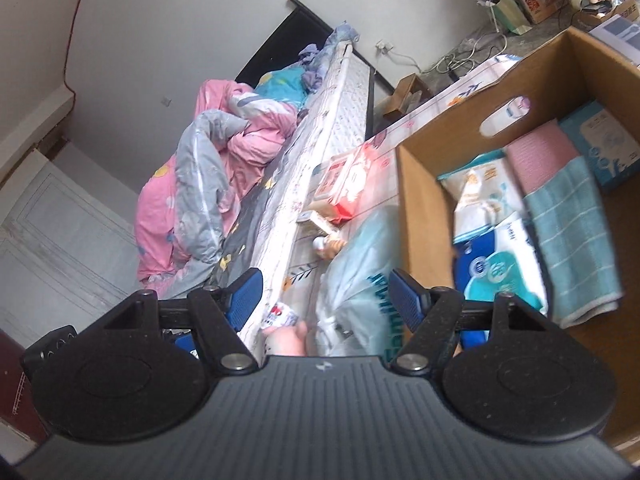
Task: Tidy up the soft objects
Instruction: 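Grasp the pink plush bunny on the bed with the left tool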
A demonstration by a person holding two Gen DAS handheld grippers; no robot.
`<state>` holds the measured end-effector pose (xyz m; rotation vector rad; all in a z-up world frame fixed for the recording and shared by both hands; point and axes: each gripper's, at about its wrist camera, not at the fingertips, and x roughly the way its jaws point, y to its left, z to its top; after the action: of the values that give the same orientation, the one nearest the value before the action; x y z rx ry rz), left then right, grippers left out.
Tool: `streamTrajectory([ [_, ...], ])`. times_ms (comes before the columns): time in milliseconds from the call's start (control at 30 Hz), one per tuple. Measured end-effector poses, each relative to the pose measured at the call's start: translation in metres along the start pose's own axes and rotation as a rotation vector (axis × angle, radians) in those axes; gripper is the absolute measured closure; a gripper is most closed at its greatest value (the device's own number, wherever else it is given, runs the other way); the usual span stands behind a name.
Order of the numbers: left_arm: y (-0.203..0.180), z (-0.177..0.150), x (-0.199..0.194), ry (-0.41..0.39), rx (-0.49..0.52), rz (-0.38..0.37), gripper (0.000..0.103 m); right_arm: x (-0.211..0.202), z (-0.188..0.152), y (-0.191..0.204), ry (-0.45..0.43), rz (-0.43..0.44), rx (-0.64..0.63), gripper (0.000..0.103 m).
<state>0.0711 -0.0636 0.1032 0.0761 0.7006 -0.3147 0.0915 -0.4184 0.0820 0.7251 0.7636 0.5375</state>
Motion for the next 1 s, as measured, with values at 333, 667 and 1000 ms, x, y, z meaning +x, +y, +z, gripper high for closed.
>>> streamTrajectory([
  [333, 0.078, -0.062, 0.004, 0.089, -0.032, 0.126, 0.01, 0.123, -0.036, 0.07, 0.195, 0.032, -0.042, 0.034],
  [667, 0.096, -0.083, 0.062, 0.143, 0.034, 0.114, 0.01, 0.241, -0.055, 0.083, 0.321, -0.166, -0.141, 0.052],
  [1000, 0.115, -0.094, 0.093, 0.206, -0.047, 0.045, 0.01, 0.284, -0.065, 0.095, 0.402, -0.267, -0.289, 0.066],
])
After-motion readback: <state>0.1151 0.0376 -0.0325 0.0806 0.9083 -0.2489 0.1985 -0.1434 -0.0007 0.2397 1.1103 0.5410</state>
